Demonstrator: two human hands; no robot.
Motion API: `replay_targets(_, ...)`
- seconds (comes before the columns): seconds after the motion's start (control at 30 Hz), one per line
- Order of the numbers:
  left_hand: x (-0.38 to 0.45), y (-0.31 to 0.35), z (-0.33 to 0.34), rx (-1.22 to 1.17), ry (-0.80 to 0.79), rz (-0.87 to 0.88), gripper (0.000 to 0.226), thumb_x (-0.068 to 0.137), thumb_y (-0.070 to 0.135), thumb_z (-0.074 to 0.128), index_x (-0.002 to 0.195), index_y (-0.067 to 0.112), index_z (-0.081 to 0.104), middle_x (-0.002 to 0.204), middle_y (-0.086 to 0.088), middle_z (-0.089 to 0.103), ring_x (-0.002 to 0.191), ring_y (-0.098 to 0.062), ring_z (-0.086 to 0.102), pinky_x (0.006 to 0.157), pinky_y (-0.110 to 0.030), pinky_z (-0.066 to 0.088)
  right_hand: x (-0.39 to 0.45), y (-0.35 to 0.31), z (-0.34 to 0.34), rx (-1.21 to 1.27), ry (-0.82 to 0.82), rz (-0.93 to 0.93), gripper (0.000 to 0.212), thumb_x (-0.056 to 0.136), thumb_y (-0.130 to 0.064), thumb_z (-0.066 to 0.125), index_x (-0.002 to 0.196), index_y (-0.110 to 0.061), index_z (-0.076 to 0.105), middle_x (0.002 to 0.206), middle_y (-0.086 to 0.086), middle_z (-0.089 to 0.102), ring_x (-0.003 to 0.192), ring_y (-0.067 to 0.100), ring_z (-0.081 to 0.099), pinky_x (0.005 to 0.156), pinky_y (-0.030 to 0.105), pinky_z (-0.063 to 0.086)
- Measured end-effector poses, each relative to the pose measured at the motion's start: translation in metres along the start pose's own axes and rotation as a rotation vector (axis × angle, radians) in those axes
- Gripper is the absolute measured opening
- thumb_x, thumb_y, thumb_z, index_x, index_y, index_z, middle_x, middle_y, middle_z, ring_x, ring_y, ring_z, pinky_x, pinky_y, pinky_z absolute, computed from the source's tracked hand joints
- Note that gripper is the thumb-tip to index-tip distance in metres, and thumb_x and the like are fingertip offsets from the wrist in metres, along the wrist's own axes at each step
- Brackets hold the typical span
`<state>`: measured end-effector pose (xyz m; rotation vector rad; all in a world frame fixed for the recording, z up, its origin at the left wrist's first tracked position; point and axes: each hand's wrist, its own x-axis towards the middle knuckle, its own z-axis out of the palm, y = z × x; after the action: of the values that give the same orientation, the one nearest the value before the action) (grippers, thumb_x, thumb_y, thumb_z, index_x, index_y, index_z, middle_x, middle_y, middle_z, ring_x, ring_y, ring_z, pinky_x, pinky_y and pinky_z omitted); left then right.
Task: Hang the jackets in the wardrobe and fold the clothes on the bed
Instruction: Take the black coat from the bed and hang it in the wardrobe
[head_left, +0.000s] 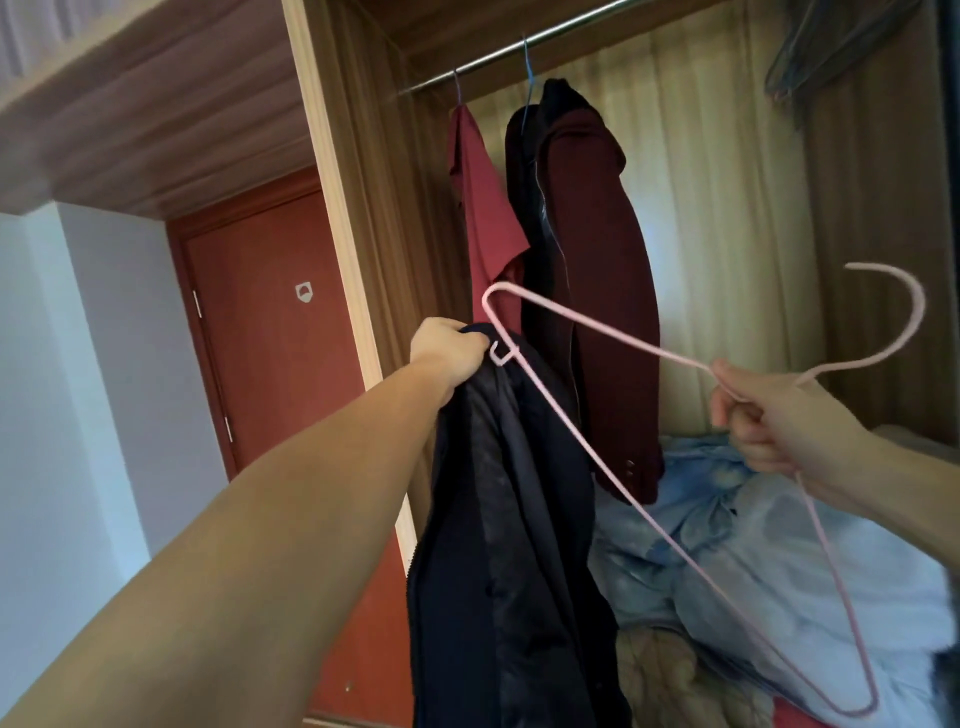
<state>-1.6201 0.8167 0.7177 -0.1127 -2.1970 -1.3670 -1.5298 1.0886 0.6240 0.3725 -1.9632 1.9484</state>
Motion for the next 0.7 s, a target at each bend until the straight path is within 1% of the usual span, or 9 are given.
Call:
replay_targets(0.07,0.001,0.000,-0.007,0.001,0.028,-0.006,0.019,0.078,0.018,0.070,0.081,-0.001,0.071,0.073,-0.008,0.067,0.069,-0.022,0.063,0.070,-0.037,0.056,-0.003,0.004,0.002,-0.041,-0.012,0.008,0.052,0.098,-0.038,0.045,0.062,-0.002,0.051,0.037,0.001,0.026,0.029,0.008,0.016,0.038,0.010,0.017)
replay_targets(0.13,0.002,0.000,-0.013,0.005,0.050,-0.004,0.014,0.079,0.016,0.069,0.080,0.002,0.072,0.081,-0.011,0.072,0.077,-0.027,0.069,0.077,-0.041,0.058,-0.003,0.008,0.004,-0.065,-0.019,0.026,0.052,0.098,-0.037,0.046,0.060,-0.002,0.050,0.036,0.001,0.026,0.030,0.008,0.016,0.039,0.011,0.016)
replay_targets(0.2,0.001,0.001,-0.018,0.016,0.069,0.002,0.011,0.081,0.014,0.065,0.080,0.007,0.073,0.088,-0.014,0.073,0.084,-0.029,0.070,0.080,-0.043,0.059,-0.004,0.012,0.006,-0.163,-0.021,0.028,0.053,0.097,-0.037,0.050,0.056,-0.004,0.052,0.036,0.002,0.027,0.032,0.009,0.018,0.041,0.015,0.015)
replay_targets(0.27,0.002,0.003,-0.021,0.038,0.072,0.040,0.012,0.083,0.014,0.063,0.077,0.014,0.073,0.089,-0.012,0.073,0.084,-0.027,0.070,0.081,-0.041,0.059,-0.004,0.016,0.010,-0.283,-0.030,0.019,0.052,0.096,-0.037,0.054,0.052,-0.008,0.056,0.038,0.003,0.029,0.033,0.011,0.021,0.041,0.018,0.015)
replay_targets(0.33,0.001,0.007,-0.019,0.058,0.049,0.094,0.012,0.083,0.014,0.063,0.077,0.016,0.074,0.086,-0.008,0.073,0.083,-0.024,0.069,0.079,-0.038,0.059,-0.003,0.019,0.020,-0.325,-0.038,0.016,0.053,0.095,-0.039,0.054,0.049,-0.013,0.056,0.037,0.002,0.031,0.032,0.012,0.022,0.041,0.018,0.016)
replay_targets(0.4,-0.004,0.013,-0.011,0.104,0.014,0.168,0.011,0.082,0.014,0.064,0.078,0.017,0.075,0.078,-0.003,0.072,0.078,-0.020,0.068,0.070,-0.029,0.057,0.001,0.019,0.037,-0.316,-0.037,0.014,0.054,0.095,-0.040,0.053,0.047,-0.015,0.053,0.035,-0.001,0.031,0.029,0.011,0.022,0.036,0.013,0.017)
replay_targets(0.47,-0.008,0.019,-0.005,0.165,-0.026,0.238,0.012,0.081,0.016,0.066,0.073,0.022,0.073,0.072,0.004,0.069,0.073,-0.015,0.066,0.063,-0.022,0.051,0.007,0.018,0.052,-0.289,-0.012,0.027,0.055,0.095,-0.041,0.053,0.045,-0.018,0.050,0.035,-0.002,0.030,0.029,0.011,0.021,0.034,0.012,0.017)
replay_targets(0.57,-0.005,0.021,-0.007,0.240,-0.034,0.302,0.014,0.081,0.017,0.066,0.071,0.023,0.072,0.075,0.003,0.070,0.072,-0.013,0.067,0.063,-0.022,0.053,0.011,0.017,0.063,-0.260,-0.033,0.082,0.053,0.095,-0.043,0.051,0.048,-0.019,0.049,0.037,-0.002,0.029,0.030,0.011,0.019,0.037,0.012,0.017)
replay_targets(0.7,-0.007,0.025,-0.007,0.242,-0.073,0.368,0.010,0.081,0.015,0.068,0.075,0.018,0.076,0.078,-0.002,0.073,0.073,-0.013,0.067,0.066,-0.024,0.055,0.015,0.012,0.074,-0.372,-0.081,0.098,0.047,0.094,-0.043,0.051,0.057,-0.016,0.053,0.037,-0.004,0.032,0.030,0.012,0.022,0.035,0.015,0.019)
